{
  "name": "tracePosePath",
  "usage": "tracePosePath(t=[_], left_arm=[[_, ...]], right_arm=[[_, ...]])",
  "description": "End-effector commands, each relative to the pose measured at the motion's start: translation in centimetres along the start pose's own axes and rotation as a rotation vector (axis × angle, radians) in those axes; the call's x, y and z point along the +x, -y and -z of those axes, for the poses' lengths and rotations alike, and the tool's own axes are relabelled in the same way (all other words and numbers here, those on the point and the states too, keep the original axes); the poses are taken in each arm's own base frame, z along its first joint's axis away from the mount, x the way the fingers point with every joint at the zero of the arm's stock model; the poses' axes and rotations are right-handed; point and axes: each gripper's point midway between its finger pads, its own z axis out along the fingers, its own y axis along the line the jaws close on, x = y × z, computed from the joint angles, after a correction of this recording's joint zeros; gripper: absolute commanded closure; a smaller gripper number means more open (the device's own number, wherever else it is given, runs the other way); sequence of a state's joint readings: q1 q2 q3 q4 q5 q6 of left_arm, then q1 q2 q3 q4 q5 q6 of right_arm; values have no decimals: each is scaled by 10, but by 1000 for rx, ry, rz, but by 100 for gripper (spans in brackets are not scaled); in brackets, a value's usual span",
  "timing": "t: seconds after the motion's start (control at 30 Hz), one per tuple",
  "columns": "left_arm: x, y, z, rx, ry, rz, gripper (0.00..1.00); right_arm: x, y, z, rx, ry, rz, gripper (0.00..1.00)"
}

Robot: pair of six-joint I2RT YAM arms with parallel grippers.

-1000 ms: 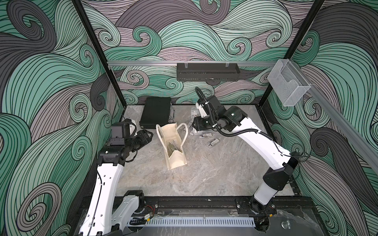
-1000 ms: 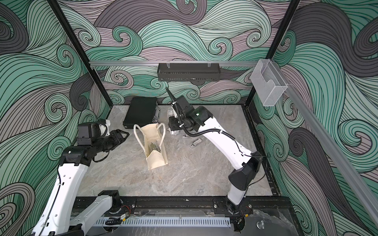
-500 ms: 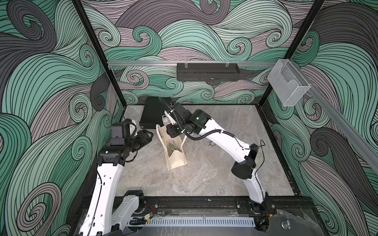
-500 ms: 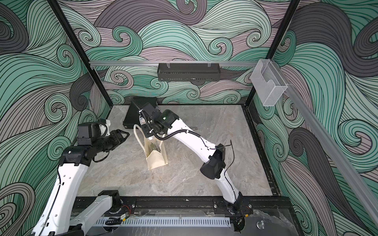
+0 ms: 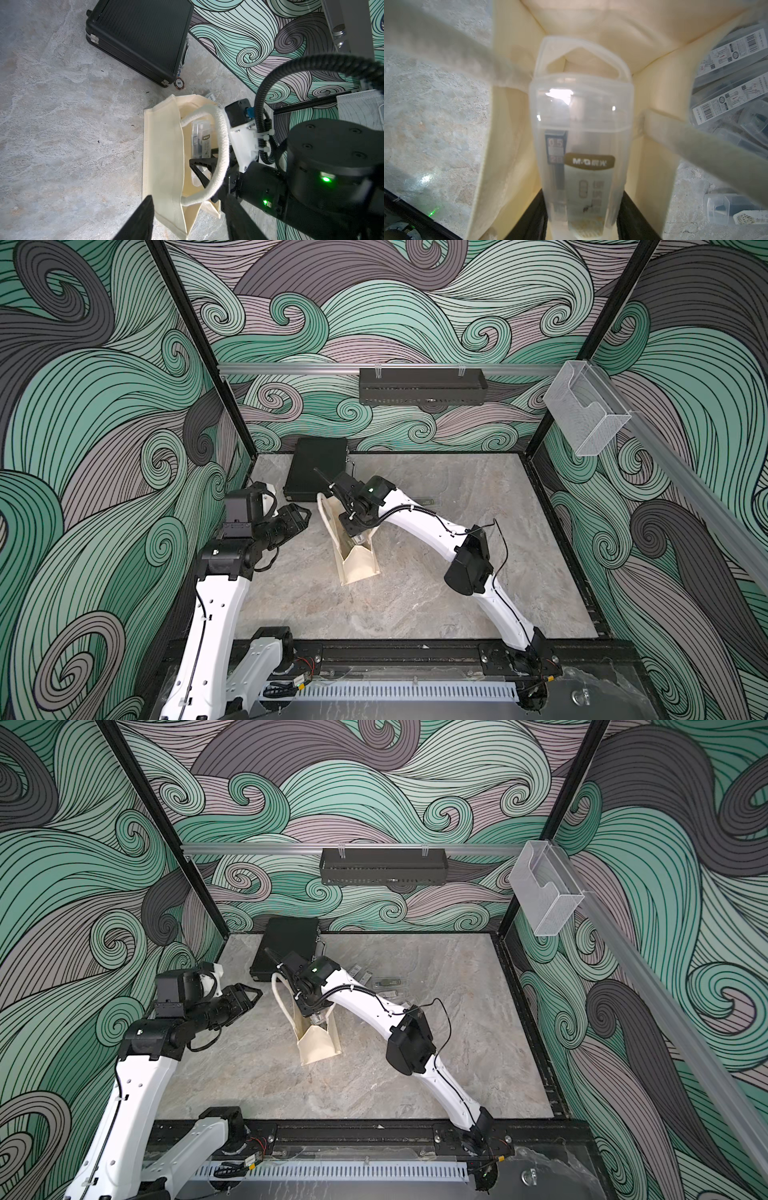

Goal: Put the compass set into the canvas bag
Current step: Place the compass set in the canvas bag.

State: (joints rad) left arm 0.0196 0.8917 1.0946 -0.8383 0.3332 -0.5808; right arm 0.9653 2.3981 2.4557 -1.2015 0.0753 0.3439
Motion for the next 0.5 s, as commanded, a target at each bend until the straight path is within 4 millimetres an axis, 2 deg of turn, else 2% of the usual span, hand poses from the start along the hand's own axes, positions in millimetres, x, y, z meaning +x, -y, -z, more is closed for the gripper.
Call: tracePosePath(t=[0.0, 0.2, 0.37, 0.47], left_arm=[[-1, 2, 2, -4, 8, 6, 44], [2, -1, 3, -23, 0, 8, 43], [2, -2, 3, -28, 1, 5, 43], [1, 0, 2, -23, 1, 6, 44]], right_arm=[[6, 5, -6, 13, -38, -28, 49], [11, 12, -19, 3, -85, -76, 47], [2, 10, 2, -10, -37, -76, 40], [-3, 4, 21, -26, 1, -58, 30]])
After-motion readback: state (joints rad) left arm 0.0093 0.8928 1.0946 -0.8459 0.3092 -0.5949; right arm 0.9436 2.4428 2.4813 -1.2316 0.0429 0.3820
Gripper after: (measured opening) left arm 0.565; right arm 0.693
